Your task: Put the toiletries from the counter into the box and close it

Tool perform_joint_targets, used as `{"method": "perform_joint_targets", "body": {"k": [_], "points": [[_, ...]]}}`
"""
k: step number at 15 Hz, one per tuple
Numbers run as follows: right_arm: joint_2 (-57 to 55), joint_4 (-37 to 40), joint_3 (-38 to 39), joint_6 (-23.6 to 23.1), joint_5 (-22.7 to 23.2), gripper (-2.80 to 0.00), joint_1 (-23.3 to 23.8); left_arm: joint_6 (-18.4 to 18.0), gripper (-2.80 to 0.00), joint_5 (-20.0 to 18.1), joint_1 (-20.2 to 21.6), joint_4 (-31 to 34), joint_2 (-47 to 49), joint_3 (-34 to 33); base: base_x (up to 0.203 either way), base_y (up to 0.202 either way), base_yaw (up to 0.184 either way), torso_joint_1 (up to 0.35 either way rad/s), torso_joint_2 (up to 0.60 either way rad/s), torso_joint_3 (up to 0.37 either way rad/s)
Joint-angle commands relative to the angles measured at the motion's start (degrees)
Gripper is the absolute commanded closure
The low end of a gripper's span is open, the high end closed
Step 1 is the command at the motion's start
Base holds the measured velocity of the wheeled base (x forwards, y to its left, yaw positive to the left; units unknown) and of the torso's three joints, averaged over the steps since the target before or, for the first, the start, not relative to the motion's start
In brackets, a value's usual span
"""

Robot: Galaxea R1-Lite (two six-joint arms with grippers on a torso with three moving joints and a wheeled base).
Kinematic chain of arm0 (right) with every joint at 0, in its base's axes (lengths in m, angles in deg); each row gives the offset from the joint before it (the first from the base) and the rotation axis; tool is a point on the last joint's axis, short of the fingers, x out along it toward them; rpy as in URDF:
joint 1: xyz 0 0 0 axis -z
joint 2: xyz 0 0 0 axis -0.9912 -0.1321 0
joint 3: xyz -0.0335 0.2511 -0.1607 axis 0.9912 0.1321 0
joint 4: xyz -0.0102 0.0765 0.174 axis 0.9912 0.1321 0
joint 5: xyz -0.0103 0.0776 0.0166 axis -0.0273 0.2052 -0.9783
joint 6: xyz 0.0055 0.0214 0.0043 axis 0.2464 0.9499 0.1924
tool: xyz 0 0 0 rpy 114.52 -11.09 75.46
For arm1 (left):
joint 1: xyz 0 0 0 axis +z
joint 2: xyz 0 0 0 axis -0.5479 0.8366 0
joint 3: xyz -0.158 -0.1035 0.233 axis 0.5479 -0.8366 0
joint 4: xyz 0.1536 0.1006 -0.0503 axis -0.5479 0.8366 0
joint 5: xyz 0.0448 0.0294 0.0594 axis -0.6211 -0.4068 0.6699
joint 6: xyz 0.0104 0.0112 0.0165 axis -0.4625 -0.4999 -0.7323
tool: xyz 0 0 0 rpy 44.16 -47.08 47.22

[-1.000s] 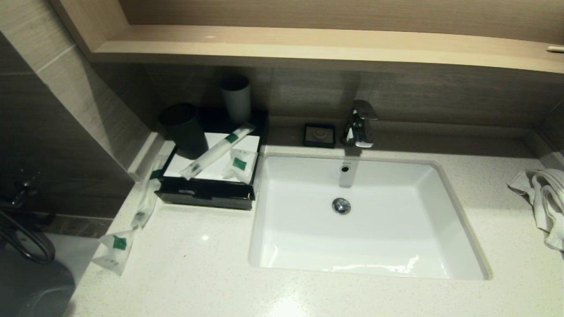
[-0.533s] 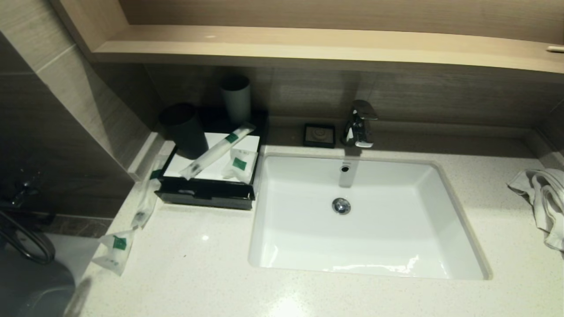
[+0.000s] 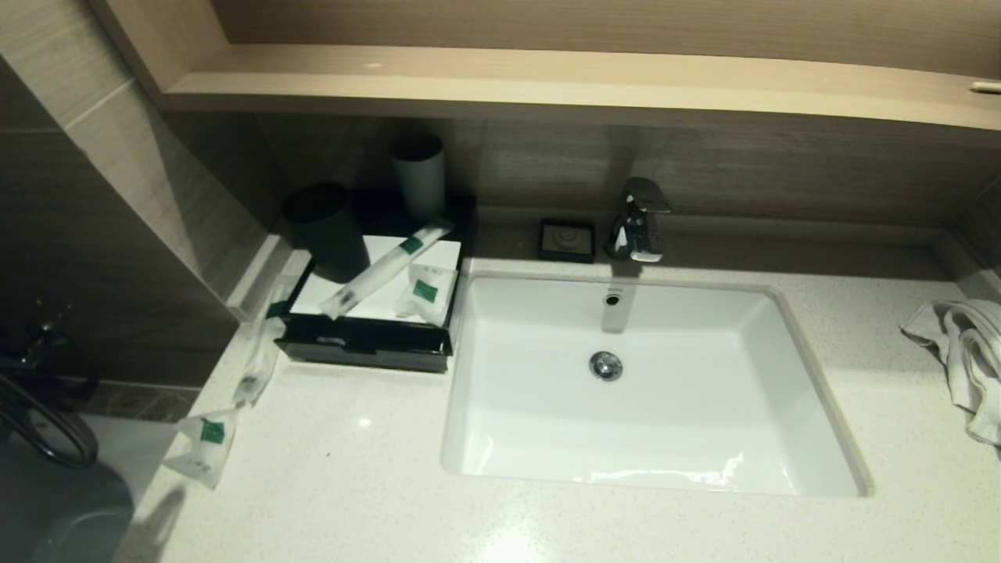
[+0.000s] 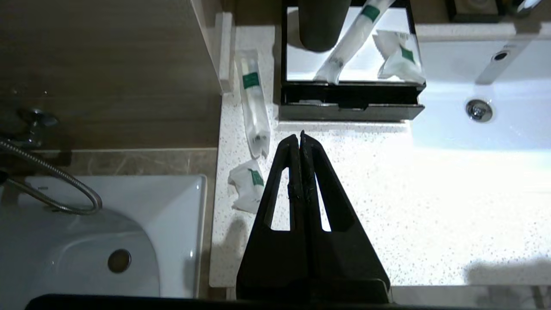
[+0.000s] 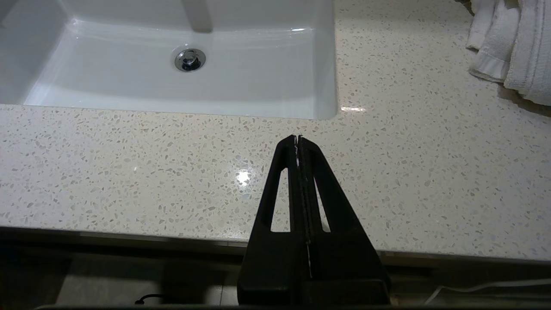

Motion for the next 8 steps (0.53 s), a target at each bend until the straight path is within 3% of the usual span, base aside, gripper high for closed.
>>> {"method": "perform_joint_targets", "body": {"k": [1, 8], "points": [[0.00, 0.01, 0.00, -0.04, 0.01, 0.00, -0.02, -0.05, 0.00, -0.05, 0.02, -0.10, 1.76, -1.65, 0.000, 0.000, 0.000, 0.000, 0.00, 0.000], [0.00, 0.01, 0.00, -0.04, 0.01, 0.00, -0.02, 0.23, 0.00, -0.14, 0.02, -0.52, 7.20, -5.01, 0.000, 0.000, 0.000, 0.000, 0.00, 0.000]]}}
